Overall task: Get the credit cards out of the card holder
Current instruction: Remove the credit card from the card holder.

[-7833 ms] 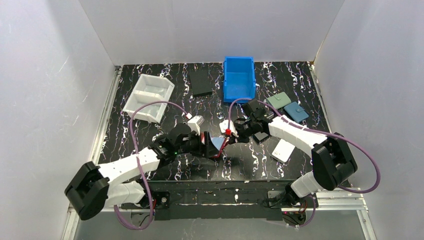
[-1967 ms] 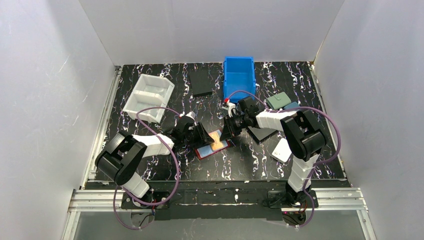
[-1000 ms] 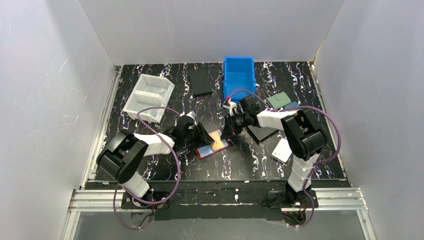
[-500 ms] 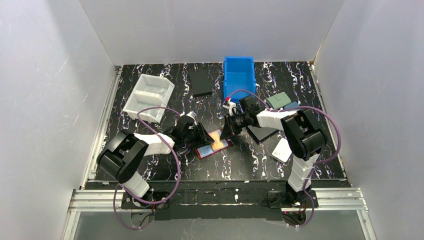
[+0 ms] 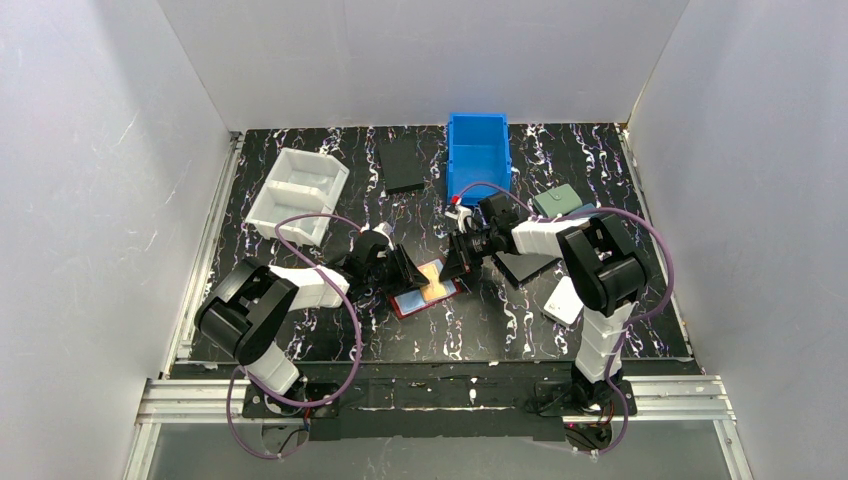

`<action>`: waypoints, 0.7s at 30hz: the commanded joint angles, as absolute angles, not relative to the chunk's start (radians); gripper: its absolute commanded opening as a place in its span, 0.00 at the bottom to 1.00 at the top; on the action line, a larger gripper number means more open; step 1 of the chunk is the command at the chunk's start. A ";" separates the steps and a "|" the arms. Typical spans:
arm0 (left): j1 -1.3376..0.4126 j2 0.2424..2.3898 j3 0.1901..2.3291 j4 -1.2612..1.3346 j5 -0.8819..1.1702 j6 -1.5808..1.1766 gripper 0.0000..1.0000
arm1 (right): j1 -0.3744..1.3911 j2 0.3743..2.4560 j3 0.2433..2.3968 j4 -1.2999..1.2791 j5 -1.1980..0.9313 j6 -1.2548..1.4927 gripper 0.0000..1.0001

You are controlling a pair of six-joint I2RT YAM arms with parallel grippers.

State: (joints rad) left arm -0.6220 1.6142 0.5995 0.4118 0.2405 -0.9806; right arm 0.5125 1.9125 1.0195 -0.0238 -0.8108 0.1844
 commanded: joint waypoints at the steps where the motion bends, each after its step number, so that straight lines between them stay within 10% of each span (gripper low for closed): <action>1: -0.629 1.669 0.600 0.361 0.221 -0.966 0.31 | 0.544 1.950 1.038 -0.044 -0.794 0.165 0.15; 14: -0.618 1.650 0.540 0.443 0.240 -1.044 0.27 | 0.578 1.972 1.054 -0.119 -0.540 0.137 0.07; 21: -0.604 1.656 0.498 0.538 0.290 -1.090 0.27 | 0.578 1.990 1.055 -0.078 -0.775 0.159 0.09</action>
State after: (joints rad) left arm -0.5991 1.6222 0.5354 0.5289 0.2733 -1.0683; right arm 0.5377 1.9205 1.0664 -0.1020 -0.7437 0.1799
